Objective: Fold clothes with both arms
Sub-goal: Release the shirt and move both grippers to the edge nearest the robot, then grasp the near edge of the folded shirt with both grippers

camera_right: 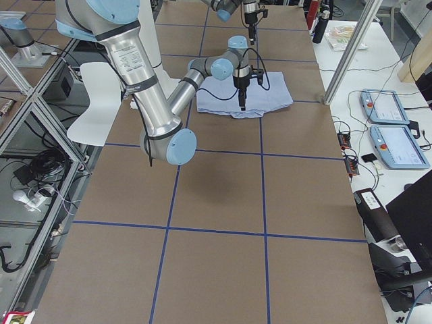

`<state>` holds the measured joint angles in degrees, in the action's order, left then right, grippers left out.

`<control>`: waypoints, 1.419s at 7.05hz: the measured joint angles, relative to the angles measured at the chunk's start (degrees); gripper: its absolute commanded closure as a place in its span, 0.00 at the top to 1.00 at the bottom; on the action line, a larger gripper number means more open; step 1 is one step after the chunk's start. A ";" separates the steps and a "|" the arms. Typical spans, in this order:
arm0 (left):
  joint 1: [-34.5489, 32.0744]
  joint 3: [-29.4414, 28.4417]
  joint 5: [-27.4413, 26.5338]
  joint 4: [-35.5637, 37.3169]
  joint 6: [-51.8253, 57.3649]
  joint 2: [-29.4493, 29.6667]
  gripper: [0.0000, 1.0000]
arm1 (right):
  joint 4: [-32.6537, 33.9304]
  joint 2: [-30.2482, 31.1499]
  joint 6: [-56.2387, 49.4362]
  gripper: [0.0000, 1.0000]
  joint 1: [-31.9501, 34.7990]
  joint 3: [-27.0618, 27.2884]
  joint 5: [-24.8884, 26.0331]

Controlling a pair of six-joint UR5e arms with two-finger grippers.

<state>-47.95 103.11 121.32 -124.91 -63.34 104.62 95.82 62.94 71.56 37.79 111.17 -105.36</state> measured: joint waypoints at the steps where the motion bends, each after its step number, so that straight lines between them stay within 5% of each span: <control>1: 5.41 4.81 -3.72 0.73 -7.15 -1.83 1.00 | -4.27 3.41 6.59 1.00 -2.18 2.41 1.06; 3: 17.02 10.97 -14.06 6.17 -20.43 -3.23 1.00 | -8.83 6.97 14.77 1.00 -7.09 4.67 5.54; 7: 34.31 11.98 -28.65 12.17 -34.55 -2.64 0.98 | -9.51 7.54 16.55 1.00 -8.92 5.07 7.02; 8: 35.64 11.91 -29.53 14.37 -35.70 -1.90 0.75 | -9.51 7.55 16.53 1.00 -8.98 5.08 7.00; 10: 37.63 11.59 -29.95 16.48 -36.35 -1.12 0.61 | -9.51 7.55 16.51 1.00 -9.03 5.07 6.94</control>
<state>-10.32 114.70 91.37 -108.43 -99.69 103.50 86.31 70.49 88.07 28.76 116.24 -98.42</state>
